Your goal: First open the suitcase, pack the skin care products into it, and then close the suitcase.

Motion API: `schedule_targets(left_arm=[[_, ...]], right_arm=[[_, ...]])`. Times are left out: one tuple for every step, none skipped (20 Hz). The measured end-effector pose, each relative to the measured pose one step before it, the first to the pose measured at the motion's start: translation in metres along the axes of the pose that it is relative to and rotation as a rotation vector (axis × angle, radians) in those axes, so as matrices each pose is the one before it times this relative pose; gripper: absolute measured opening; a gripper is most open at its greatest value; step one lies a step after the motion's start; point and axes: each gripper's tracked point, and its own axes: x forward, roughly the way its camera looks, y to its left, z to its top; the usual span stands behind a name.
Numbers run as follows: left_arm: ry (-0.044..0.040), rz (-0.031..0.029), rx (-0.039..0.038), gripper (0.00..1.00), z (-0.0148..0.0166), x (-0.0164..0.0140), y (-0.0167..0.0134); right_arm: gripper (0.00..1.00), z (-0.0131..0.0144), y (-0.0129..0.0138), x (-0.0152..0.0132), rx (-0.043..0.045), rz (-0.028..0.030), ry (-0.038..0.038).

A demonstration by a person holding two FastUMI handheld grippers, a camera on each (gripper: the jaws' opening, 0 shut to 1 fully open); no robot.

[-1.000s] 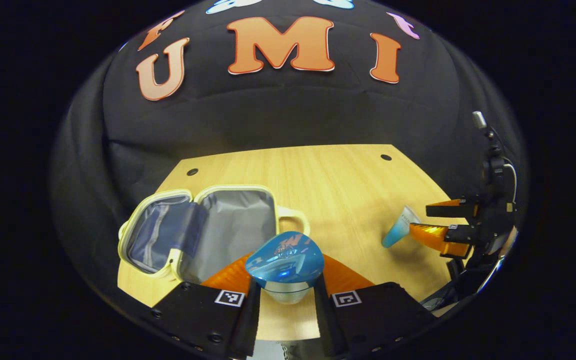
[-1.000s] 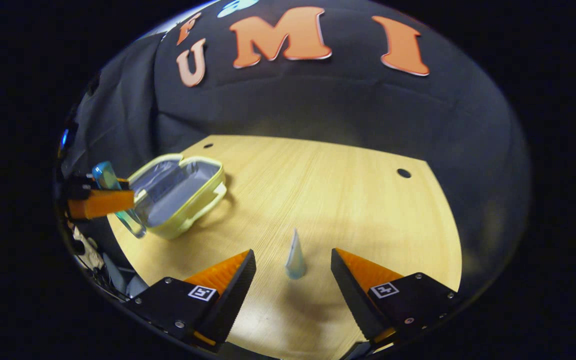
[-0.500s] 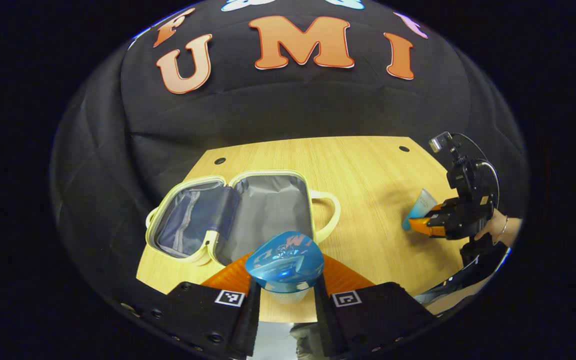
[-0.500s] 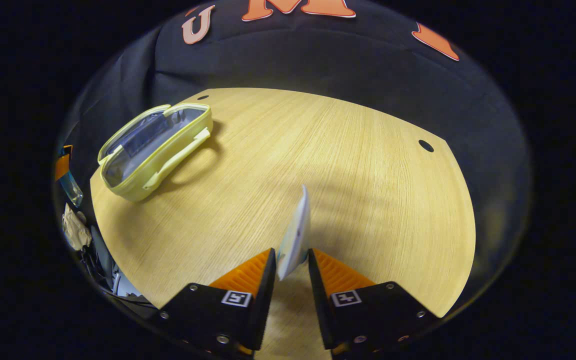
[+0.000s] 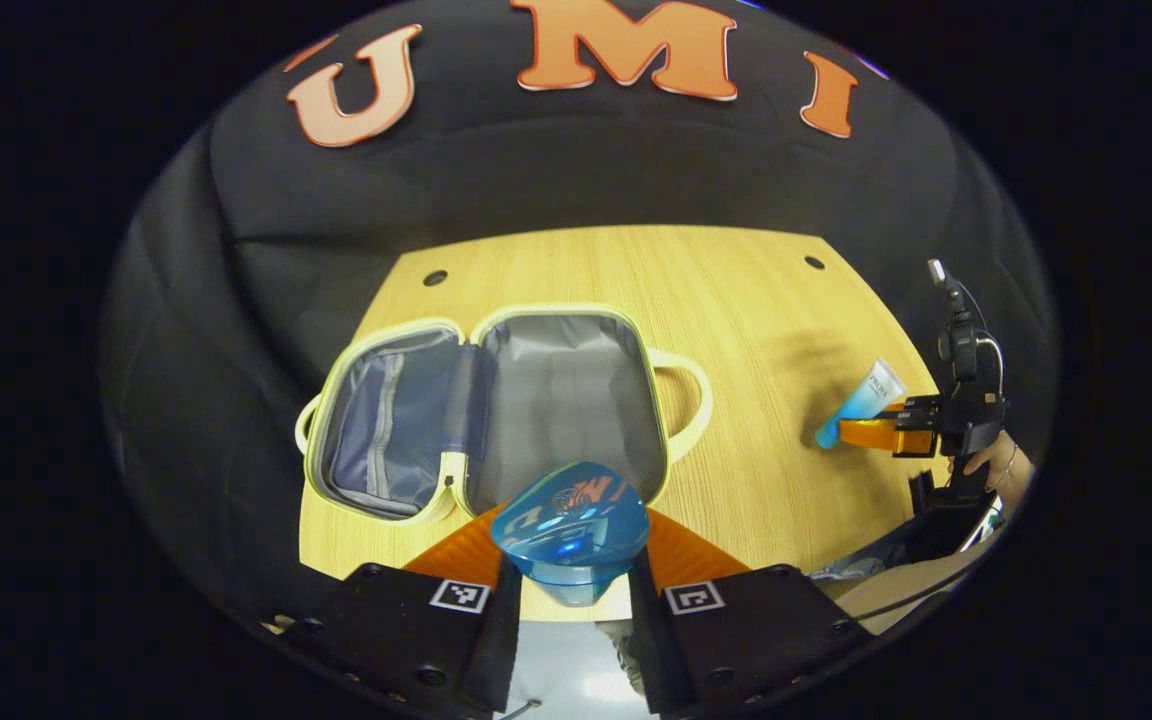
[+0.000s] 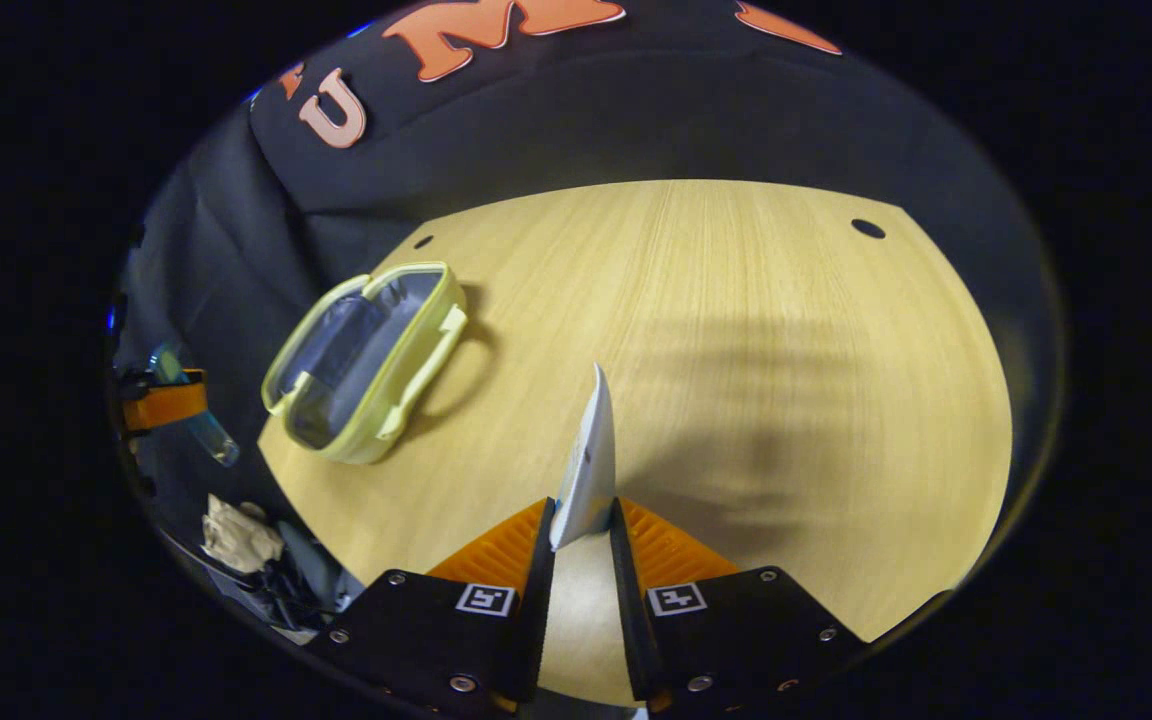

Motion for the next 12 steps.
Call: schedule_targets(left_arm=[[0.04531, -0.01303, 0.03167, 0.49, 0.00132, 0.00387, 0.00403], [0.04186, -0.00581, 0.03023, 0.49, 0.00205, 0.00766, 0.00267], [0.04089, -0.00489, 0.02188, 0.49, 0.00343, 0.00897, 0.00435], [0.03797, -0.00605, 0.01753, 0.49, 0.00356, 0.00858, 0.00356], [0.03593, -0.00802, 0.00811, 0.49, 0.00198, 0.00917, 0.00551], [0.03774, -0.01329, -0.00539, 0.49, 0.00282, 0.01165, 0.00307], [0.03248, -0.01758, -0.01308, 0.49, 0.00203, 0.00969, 0.00151], [0.02594, -0.01904, -0.01447, 0.49, 0.00316, 0.01111, 0.00236], [0.02066, -0.01716, -0.00864, 0.49, 0.00443, 0.01223, 0.00332], [0.01685, -0.01127, 0.00168, 0.49, 0.00508, 0.01267, 0.00301], [0.01975, -0.00037, 0.00564, 0.49, 0.00439, 0.012, 0.00451], [0.02233, 0.0064, 0.01404, 0.49, 0.00402, 0.01163, 0.00638]], right_arm=[[0.34, -0.00302, 0.01225, -0.00603, 0.03913, 0.04618, 0.01306], [0.35, -0.00096, 0.01042, -0.00595, 0.04157, 0.04493, 0.00353], [0.34, -0.0016, 0.00957, -0.00447, 0.03945, 0.0346, 0.00075], [0.34, -0.00146, 0.00604, -0.00421, 0.02703, 0.01762, -0.001], [0.34, 0.0002, 0.00261, -0.00259, 0.00667, 0.00137, -0.00949], [0.34, -0.00022, 0.00091, -0.00323, -0.0052, -0.00311, -0.00938], [0.34, -0.00083, 0.00184, -0.00206, -0.0007, -0.00265, -0.00509], [0.34, -0.00148, 0.00316, -0.00193, 0.00883, 0.00098, 0.00005], [0.35, -0.00085, 0.00261, -0.00307, 0.01695, 0.00008, -0.00715], [0.34, -0.00001, 0.00097, 0.00157, 0.02098, -0.00071, -0.00756], [0.34, -0.00192, 0.00157, 0.00237, 0.0214, -0.0075, -0.00766], [0.35, -0.00074, 0.00088, 0.00228, 0.0216, -0.0128, -0.00484]])
